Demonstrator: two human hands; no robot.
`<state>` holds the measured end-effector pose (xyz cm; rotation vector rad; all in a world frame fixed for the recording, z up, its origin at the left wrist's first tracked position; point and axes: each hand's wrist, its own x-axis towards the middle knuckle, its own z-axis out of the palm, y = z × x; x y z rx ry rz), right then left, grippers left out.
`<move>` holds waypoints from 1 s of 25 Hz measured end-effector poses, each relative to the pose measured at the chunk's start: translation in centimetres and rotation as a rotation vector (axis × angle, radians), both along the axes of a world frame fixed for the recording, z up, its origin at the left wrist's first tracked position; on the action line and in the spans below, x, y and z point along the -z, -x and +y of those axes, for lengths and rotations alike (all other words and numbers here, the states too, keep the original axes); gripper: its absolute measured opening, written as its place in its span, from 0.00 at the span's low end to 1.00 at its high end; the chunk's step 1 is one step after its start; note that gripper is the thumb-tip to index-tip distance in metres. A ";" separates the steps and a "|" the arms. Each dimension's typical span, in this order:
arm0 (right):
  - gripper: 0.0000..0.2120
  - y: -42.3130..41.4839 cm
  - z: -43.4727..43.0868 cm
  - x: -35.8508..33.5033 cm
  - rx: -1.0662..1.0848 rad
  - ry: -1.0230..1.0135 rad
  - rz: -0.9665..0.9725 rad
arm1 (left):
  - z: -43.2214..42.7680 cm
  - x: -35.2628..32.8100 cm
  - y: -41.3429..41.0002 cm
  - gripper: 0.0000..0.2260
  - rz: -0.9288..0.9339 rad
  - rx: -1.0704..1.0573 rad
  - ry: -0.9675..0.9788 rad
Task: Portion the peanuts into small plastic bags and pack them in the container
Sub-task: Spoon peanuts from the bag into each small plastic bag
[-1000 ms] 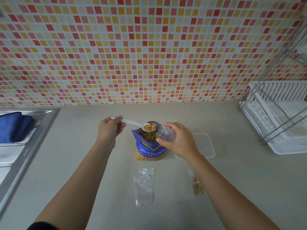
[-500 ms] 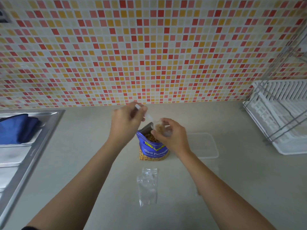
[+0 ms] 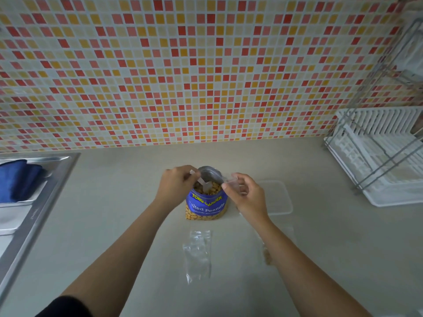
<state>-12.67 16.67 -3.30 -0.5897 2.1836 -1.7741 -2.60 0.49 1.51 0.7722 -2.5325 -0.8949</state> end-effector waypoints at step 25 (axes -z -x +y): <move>0.26 0.8 -0.7 -3.1 -0.163 -0.370 0.365 | -4.0 1.6 -0.9 0.06 0.338 -0.569 -0.965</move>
